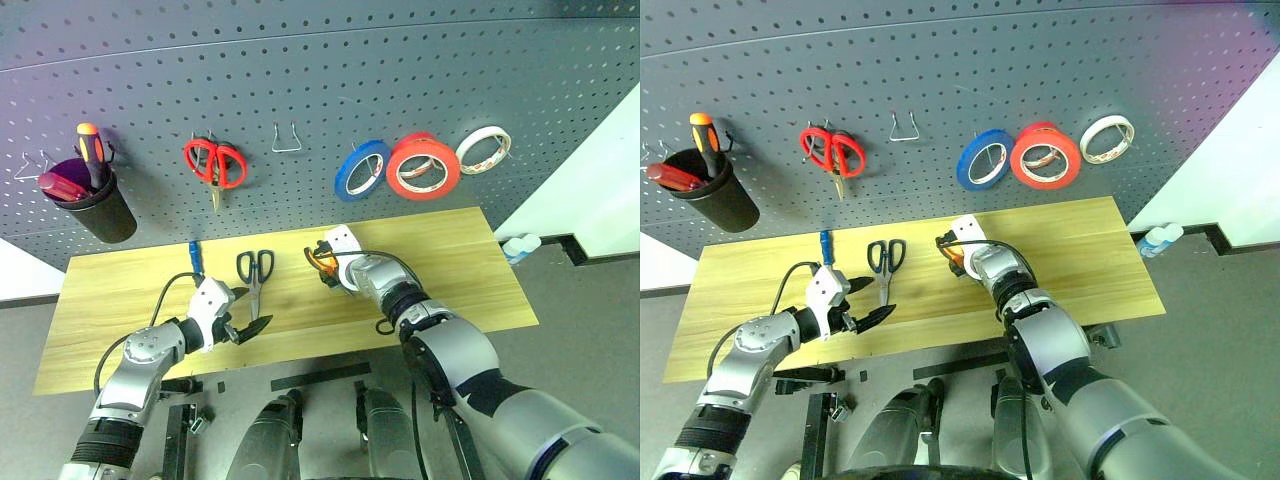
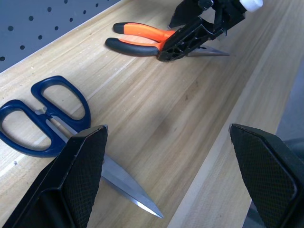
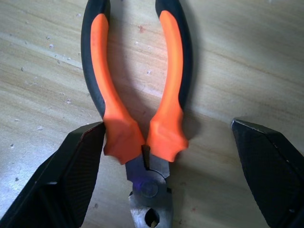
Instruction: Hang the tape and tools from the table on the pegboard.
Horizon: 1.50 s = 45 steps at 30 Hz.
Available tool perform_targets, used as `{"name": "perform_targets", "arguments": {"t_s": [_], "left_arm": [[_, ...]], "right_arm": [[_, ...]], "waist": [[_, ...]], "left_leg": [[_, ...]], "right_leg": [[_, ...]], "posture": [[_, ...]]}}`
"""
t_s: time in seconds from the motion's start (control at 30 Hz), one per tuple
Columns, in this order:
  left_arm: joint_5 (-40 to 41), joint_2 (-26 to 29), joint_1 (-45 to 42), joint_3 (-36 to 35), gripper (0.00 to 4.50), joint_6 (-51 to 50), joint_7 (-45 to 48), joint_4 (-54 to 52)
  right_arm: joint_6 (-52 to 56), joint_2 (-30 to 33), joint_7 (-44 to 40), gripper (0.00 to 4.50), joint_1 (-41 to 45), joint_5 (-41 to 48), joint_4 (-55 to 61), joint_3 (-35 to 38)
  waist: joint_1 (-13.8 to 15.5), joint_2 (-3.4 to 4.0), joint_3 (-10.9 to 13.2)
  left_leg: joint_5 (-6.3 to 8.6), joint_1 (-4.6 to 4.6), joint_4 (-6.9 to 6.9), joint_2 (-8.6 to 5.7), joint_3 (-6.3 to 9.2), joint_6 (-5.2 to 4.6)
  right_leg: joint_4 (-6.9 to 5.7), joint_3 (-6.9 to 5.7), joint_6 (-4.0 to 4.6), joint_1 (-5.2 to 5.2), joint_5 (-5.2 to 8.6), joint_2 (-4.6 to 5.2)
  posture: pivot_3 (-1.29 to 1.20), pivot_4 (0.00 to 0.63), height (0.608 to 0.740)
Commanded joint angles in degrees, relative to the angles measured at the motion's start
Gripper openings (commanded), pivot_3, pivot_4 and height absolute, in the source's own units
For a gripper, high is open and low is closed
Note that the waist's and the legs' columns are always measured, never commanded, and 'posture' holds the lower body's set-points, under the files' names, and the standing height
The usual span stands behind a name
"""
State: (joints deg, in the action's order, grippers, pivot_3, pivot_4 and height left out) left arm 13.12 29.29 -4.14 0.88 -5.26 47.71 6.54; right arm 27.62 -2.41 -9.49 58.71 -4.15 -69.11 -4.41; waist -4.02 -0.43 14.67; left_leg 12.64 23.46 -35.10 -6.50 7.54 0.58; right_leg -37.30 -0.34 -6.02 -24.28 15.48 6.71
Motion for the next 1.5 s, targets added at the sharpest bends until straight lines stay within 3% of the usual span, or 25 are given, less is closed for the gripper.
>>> {"name": "perform_targets", "arguments": {"t_s": [0.03,0.3,0.4,0.57,0.6,0.8,1.0,1.1,1.37,1.5], "left_arm": [[0.4,0.1,0.8,-0.4,4.29,0.1,0.1,-1.9],[0.4,0.0,0.9,-0.4,4.29,-0.2,0.1,-2.1],[0.4,0.0,1.0,-0.4,4.29,-0.2,0.2,-2.2],[0.4,0.0,0.9,-0.2,4.29,-0.3,0.2,-2.2],[0.4,-0.1,0.9,-0.2,4.29,-0.3,0.2,-2.2],[0.4,0.0,0.9,-0.3,4.29,-0.2,0.3,-2.1],[0.3,-0.3,0.6,-0.3,4.29,-0.1,0.0,-1.7],[0.3,-0.4,0.5,-0.4,4.29,0.0,0.0,-1.4],[0.0,-1.2,-0.3,0.0,4.29,0.4,-0.1,-0.4],[-0.1,-1.4,-1.0,0.1,4.29,0.6,0.1,0.4]], "right_arm": [[0.9,-0.9,0.0,4.37,0.6,-0.4,-0.5,0.0],[1.7,-1.0,-1.1,4.37,1.1,-1.4,-0.7,-1.0],[1.7,-1.0,-1.6,3.84,1.1,-1.6,-0.6,-1.0],[2.0,-0.8,-2.7,2.2,0.9,-1.8,-0.5,-1.2],[2.1,-0.8,-2.9,2.05,0.9,-1.9,-0.4,-1.3],[4.4,-1.2,-2.6,2.06,0.6,-2.1,0.5,-1.6],[13.5,-0.8,-3.7,2.06,-1.4,-2.1,5.4,-2.7],[19.5,-0.5,-5.0,2.06,-5.3,-2.3,13.6,-4.4],[40.3,3.0,-6.3,2.06,-22.3,-2.1,48.9,-10.2],[44.6,4.6,-7.5,2.06,-25.6,-0.8,57.0,-11.7]], "waist": [[0.0,0.0,0.0],[0.0,0.0,0.0],[0.0,0.0,0.0],[0.0,0.0,0.0],[0.0,0.0,0.0],[0.0,0.0,0.0],[0.0,0.0,0.0],[0.0,0.0,0.0],[0.1,0.0,0.0],[0.1,-0.01,0.0]], "left_leg": [[0.0,0.0,0.0,0.0,0.0,0.0],[0.0,0.0,0.0,0.0,0.0,0.0],[0.0,0.0,0.0,0.0,0.0,0.0],[0.0,0.0,0.0,0.0,0.0,0.0],[0.0,0.0,0.0,0.0,0.0,0.0],[0.0,0.0,0.01,0.0,0.0,0.0],[0.0,0.0,0.01,0.0,0.0,0.0],[0.0,0.0,0.02,0.0,0.0,0.0],[0.01,0.01,0.06,0.0,0.02,0.0],[0.01,0.03,0.05,0.0,0.01,0.0]], "right_leg": [[0.0,0.0,0.0,0.0,0.0,0.0],[0.0,0.0,0.0,0.0,0.0,0.0],[0.0,0.0,0.0,0.0,0.0,0.0],[0.0,0.0,0.0,0.0,0.0,-0.01],[0.0,0.0,0.0,0.0,0.0,-0.01],[0.0,0.0,0.0,-0.01,0.0,-0.01],[0.01,0.0,0.0,-0.01,0.0,0.0],[0.04,0.0,0.0,-0.01,0.0,0.01],[0.09,0.0,-0.01,-0.01,0.0,0.02],[0.11,0.0,-0.01,-0.03,0.01,0.02]], "posture": [[-0.04,0.296,0.74],[-0.04,0.295,0.74],[-0.04,0.295,0.74],[-0.04,0.295,0.74],[-0.04,0.295,0.74],[-0.05,0.296,0.74],[-0.05,0.298,0.74],[-0.06,0.296,0.74],[-0.08,0.291,0.74],[-0.09,0.287,0.74]]}}
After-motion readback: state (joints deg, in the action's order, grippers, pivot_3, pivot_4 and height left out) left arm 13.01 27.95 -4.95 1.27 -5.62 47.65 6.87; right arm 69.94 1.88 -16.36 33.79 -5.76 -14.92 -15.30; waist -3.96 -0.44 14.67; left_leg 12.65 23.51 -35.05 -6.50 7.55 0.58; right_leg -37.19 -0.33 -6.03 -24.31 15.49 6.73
